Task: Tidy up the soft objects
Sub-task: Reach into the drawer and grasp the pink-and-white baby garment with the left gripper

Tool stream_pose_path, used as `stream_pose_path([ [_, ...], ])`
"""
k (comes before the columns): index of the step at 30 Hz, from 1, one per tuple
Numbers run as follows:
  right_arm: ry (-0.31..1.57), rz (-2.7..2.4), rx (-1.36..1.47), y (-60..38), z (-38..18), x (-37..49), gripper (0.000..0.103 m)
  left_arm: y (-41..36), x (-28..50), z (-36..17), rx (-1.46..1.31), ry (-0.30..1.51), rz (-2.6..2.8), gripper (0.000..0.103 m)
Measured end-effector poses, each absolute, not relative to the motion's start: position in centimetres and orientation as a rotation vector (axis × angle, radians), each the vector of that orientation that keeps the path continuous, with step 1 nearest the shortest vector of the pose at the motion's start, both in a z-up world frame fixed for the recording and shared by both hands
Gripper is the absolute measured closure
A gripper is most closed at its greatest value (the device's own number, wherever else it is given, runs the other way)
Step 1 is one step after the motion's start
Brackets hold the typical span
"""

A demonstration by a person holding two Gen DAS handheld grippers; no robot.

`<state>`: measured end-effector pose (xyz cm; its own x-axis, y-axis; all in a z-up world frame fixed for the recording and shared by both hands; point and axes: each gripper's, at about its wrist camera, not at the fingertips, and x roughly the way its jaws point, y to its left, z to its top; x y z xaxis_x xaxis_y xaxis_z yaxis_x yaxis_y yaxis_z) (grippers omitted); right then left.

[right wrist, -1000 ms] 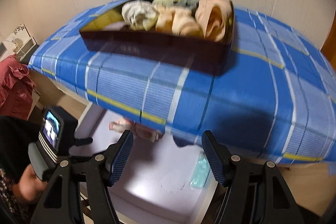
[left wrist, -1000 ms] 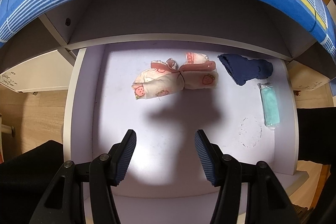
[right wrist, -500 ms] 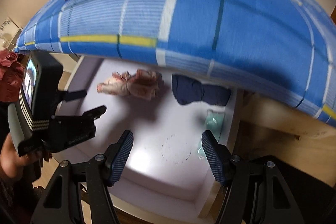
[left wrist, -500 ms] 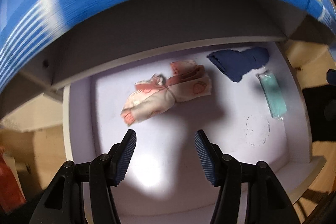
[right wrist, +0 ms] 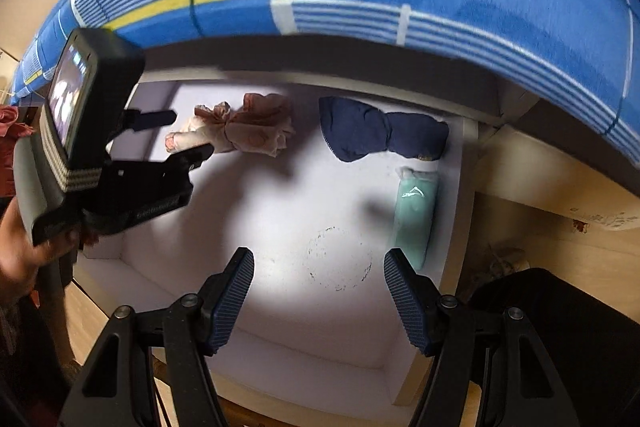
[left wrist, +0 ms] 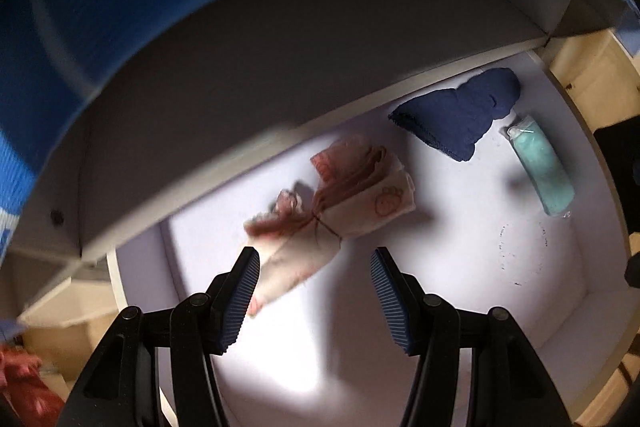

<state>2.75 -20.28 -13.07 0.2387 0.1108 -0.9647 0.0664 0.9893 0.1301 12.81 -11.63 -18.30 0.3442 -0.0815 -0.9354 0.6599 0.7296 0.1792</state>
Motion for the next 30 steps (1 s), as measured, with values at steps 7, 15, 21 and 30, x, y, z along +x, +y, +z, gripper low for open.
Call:
stream_pose_path([
  [7,1.370,0.018,0.167,-20.5,-14.0,2.6,0.035,-13.3,14.9,-19.5,0.661,1.117,-0.580,0.045],
  [15,1.400,-0.025,0.194,-21.3,-15.6,2.5,0.035,-15.4,17.2,-21.5,0.669,1.179,-0.669,0.045],
  [21,1.421,-0.044,0.222,-21.7,-16.2,2.5,0.035,-15.4,19.0,-23.7,0.596,1.300,-0.671,0.044],
  [30,1.417,-0.039,0.237,-21.6,-16.0,2.7,0.035,-13.3,15.6,-23.9,0.597,1.371,-0.738,0.044],
])
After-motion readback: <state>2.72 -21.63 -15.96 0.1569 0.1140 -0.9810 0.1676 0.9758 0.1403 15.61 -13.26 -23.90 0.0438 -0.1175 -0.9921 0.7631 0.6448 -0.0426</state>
